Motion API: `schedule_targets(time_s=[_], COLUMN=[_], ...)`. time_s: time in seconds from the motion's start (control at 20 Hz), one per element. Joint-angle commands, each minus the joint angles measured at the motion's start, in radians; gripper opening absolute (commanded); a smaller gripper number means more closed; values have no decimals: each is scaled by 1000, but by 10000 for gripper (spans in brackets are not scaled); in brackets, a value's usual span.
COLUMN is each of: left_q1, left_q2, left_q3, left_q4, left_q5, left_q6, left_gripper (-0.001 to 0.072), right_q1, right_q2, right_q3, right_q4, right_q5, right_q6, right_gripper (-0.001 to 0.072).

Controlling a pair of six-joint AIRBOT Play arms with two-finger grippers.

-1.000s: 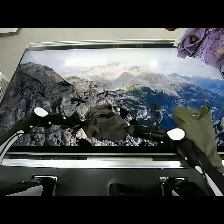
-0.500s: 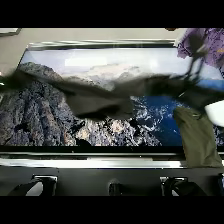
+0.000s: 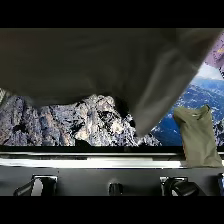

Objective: Fold the clothes and pants, and hang the long-sleeved shirts on hangers.

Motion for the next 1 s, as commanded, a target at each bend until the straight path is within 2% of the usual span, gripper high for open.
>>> schedule_targets(time_s=[0.0,0.1,0.2,0.3,0.4,0.55,0.6,0.7,0.85,0.95], left_q1=[49,49,49,28,-47,-187,-222,-271,-333,-373], left_q2=[63,18,-66,-185,-333,-612,-703,-862,-1031,-1091], left_q3=[14,-8,-51,-98,-138,-153,-152,-151,-123,-107], left_q4=[104,79,6,-53,-23,153,196,242,254,256], left_q5=[-56,-104,-116,-98,-55,13,55,151,246,291], left_q6=[-71,-53,26,73,130,132,107,43,42,42], left_gripper=[15,15,15,15,14,14,14,14,14,14], right_q1=[0,0,0,0,0,0,0,0,0,0], right_q2=[21,-34,-133,-277,-435,-667,-744,-880,-1025,-1079], right_q3=[35,35,35,35,35,35,35,35,35,35], right_q4=[-70,-144,-174,-172,-174,-172,-172,-172,-171,-172], right_q5=[3,-20,-26,-26,-34,-76,-88,-85,-64,-66], right_q6=[60,116,132,154,154,195,211,245,275,275], right_gripper=[31,31,32,32,32,32,32,33,37,111])
